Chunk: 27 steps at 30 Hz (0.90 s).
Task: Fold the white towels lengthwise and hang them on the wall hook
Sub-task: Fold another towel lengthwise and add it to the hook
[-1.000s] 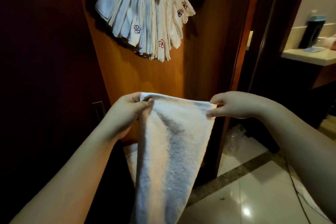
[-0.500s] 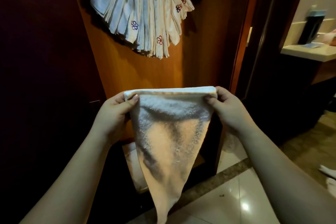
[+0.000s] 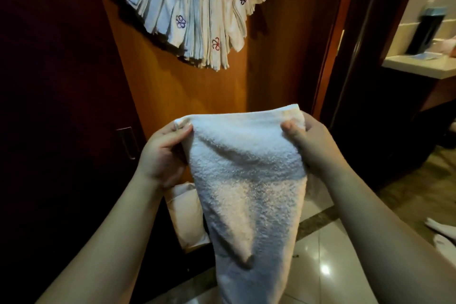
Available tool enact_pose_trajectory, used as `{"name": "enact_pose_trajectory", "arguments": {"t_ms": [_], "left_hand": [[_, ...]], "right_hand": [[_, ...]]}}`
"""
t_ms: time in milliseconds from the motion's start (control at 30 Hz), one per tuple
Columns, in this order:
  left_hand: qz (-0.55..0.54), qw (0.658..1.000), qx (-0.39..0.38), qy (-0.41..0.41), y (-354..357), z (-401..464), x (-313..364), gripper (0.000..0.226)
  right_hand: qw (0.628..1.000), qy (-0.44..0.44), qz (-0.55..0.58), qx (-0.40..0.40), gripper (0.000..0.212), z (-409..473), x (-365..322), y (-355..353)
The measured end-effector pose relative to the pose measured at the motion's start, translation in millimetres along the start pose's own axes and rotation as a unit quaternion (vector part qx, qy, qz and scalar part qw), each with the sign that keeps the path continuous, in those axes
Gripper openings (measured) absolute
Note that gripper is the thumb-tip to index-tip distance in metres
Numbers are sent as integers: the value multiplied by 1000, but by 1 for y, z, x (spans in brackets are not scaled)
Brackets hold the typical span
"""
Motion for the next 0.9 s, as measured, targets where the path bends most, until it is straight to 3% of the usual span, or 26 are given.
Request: {"name": "enact_pose_trajectory", "arguments": {"t_ms": [100, 200, 267, 300, 433, 567, 667, 767, 900], "left_hand": [[10, 999, -28, -22, -1, -2, -4, 30], [15, 997, -45, -56, -2, -5, -4, 56], [25, 996, -39, -75, -3, -7, -5, 76], [28, 996, -26, -78, -5, -7, -6, 73], [51, 992, 31, -108, -1, -10, -10, 45], [86, 982, 113, -126, 4, -16, -24, 21], [96, 973, 176, -111, 6, -28, -39, 20], [100, 963, 235, -83, 13, -48, -60, 24], [110, 952, 284, -23, 40, -84, -82, 22]], "right_hand": [[972, 121, 127, -154, 85, -2, 6, -7], [955, 167, 167, -180, 78, -5, 14, -14], [954, 175, 177, -167, 72, -7, 19, -16], [954, 175, 183, -158, 72, -8, 23, -16], [942, 202, 252, -88, 47, -15, 36, -5], [929, 257, 265, -26, 50, -26, 44, 11], [953, 244, 179, 19, 34, -41, 43, 24], [979, 187, -29, 79, 37, -64, 39, 40], [981, 117, -53, 144, 32, -97, 32, 66]]}}
Point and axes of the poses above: each hand's wrist, its own z-axis towards the middle knuckle, its own y-axis out of the palm, x = y × z, the point moved 1 cm from there along z, towards the middle knuckle, and after that the axes turned 1 degree about x, right-handed, at the moved point
